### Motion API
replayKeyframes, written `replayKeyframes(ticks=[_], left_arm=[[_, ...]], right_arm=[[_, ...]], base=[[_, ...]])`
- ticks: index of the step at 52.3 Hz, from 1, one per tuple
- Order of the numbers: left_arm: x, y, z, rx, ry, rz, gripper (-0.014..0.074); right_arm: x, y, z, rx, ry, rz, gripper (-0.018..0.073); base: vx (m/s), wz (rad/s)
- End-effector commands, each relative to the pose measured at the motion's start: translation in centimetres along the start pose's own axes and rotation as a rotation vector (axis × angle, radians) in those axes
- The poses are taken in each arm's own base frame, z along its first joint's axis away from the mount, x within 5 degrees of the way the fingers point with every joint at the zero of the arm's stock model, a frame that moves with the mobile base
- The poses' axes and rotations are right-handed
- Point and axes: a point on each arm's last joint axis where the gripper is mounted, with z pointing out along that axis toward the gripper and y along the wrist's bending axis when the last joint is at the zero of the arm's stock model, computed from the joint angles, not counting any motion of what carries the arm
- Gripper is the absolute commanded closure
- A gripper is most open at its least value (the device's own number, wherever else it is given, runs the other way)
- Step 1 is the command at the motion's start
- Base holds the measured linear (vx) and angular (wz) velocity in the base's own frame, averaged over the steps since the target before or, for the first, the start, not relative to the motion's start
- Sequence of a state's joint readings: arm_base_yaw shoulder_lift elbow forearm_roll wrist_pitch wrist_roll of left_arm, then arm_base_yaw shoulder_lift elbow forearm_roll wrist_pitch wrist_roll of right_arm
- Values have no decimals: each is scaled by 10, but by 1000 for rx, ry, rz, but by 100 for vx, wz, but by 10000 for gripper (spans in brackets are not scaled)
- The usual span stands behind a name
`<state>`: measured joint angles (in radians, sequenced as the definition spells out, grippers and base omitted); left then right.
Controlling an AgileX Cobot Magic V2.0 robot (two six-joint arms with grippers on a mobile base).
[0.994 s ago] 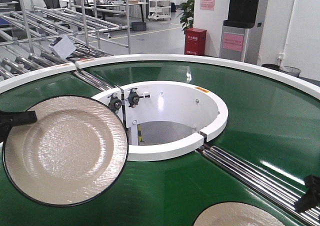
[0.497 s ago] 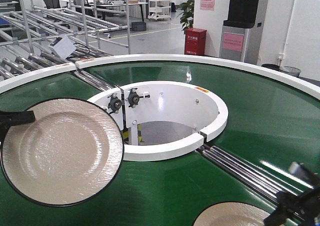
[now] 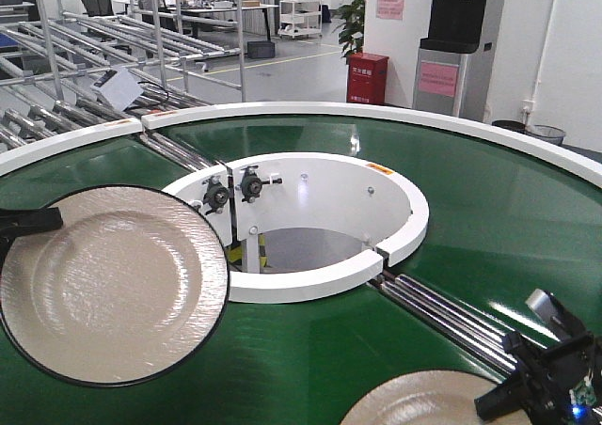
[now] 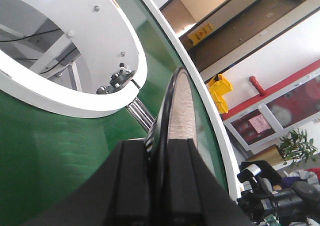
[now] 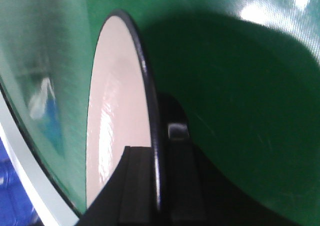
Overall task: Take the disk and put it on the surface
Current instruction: 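Grip each plate rim and lift both plates upright off the conveyor, then hold both plates while the base drives to the steel table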
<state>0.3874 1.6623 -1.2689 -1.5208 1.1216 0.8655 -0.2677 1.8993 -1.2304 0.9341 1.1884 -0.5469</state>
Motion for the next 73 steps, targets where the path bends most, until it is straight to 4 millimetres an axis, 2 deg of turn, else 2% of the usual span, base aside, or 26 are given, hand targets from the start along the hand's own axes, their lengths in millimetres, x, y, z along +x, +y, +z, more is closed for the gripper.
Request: replayKeyframes(ticks=[1,8,19,29,39,73], left_arm=[[-12,-37,-10,149,-89,-17,604],[-11,-38,-10,157,-70,-46,604],[-6,-47,-14,179,-32,-42,604],[-3,-56,-18,165,-16,-27,604],[-3,-57,-18,163,-10,-45,604],[-3,-58,-19,167,-10,-40,604]], right_arm=[[-2,44,-38,-167,-165,-34,570],[3,72,-63,-268,-272,-58,568],[24,115,-96,-338,-381,-151,568],[39,134,-111,-342,-437,-187,568],[41,140,-117,-368,-468,-189,568],[41,140,-117,-367,-469,-190,568]], base=[[0,0],[0,0],[0,0],[0,0],[0,0],[0,0]])
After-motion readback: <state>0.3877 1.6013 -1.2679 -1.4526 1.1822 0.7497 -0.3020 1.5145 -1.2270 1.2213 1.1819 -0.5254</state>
